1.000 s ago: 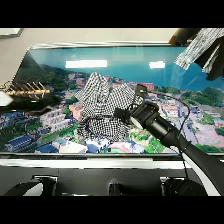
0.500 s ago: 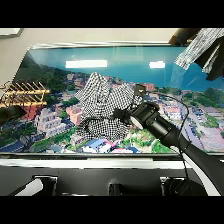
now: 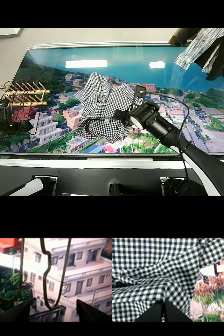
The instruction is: Fold the clothes and pants, and hang the long-sleeved shirts on hangers.
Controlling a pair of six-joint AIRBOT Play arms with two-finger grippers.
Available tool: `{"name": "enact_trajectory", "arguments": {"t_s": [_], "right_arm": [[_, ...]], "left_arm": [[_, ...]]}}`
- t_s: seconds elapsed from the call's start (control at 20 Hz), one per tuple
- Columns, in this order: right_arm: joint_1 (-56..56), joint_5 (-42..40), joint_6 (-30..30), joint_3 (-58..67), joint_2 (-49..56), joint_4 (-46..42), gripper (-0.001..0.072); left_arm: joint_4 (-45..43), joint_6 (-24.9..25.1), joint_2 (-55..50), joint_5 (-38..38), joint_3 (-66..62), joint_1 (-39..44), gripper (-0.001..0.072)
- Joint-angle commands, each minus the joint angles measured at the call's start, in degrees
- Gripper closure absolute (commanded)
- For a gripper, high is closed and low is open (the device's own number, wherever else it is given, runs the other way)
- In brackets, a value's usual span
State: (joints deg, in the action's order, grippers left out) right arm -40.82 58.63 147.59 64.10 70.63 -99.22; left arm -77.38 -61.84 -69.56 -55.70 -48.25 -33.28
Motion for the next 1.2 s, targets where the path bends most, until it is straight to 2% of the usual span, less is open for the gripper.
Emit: {"name": "enact_trajectory", "arguments": {"t_s": [0.0,0.25,0.4,0.5,0.6,0.65,0.7,0.85,0.9,0.95,1.15], "right_arm": [[0.0,0.6,0.1,0.1,0.0,0.0,0.0685],[0.0,0.6,0.1,0.1,0.0,0.0,0.0685],[0.0,0.6,0.1,0.1,0.0,0.0,0.0685],[0.0,0.6,0.1,0.1,0.0,0.0,0.0685],[0.0,0.6,0.1,0.1,0.0,0.0,0.0685],[0.0,0.6,0.1,0.1,0.0,0.0,0.0685],[0.0,0.6,0.1,0.1,0.0,0.0,0.0685],[0.0,0.7,0.3,0.1,0.0,0.0,0.0685],[0.0,0.9,0.3,0.1,0.0,0.0,0.0685],[0.0,1.0,0.3,0.1,0.0,0.0,0.0685],[0.0,1.4,0.3,0.2,0.0,-0.1,0.0685]], "left_arm": [[-0.5,0.6,-1.8,2.8,1.8,-0.1,0.0186],[-0.6,0.6,-4.7,2.9,1.8,2.0,0.0186],[-0.7,0.6,-6.8,2.9,1.8,3.5,0.0218],[-0.7,0.5,-7.6,2.9,1.8,3.7,0.0342],[-0.7,0.5,-8.0,2.9,1.8,3.7,0.0353],[-0.7,0.5,-8.0,2.8,1.8,3.7,0.0471],[-0.7,0.5,-8.0,2.9,1.8,3.7,0.0535],[-0.7,0.5,-8.0,2.9,1.8,3.7,0.0537],[-0.7,0.5,-8.0,2.8,1.8,3.7,0.0589],[-0.7,0.5,-7.9,2.8,1.7,3.7,0.0674],[1.4,0.5,-7.0,2.0,-1.6,3.8,0.0689]]}}
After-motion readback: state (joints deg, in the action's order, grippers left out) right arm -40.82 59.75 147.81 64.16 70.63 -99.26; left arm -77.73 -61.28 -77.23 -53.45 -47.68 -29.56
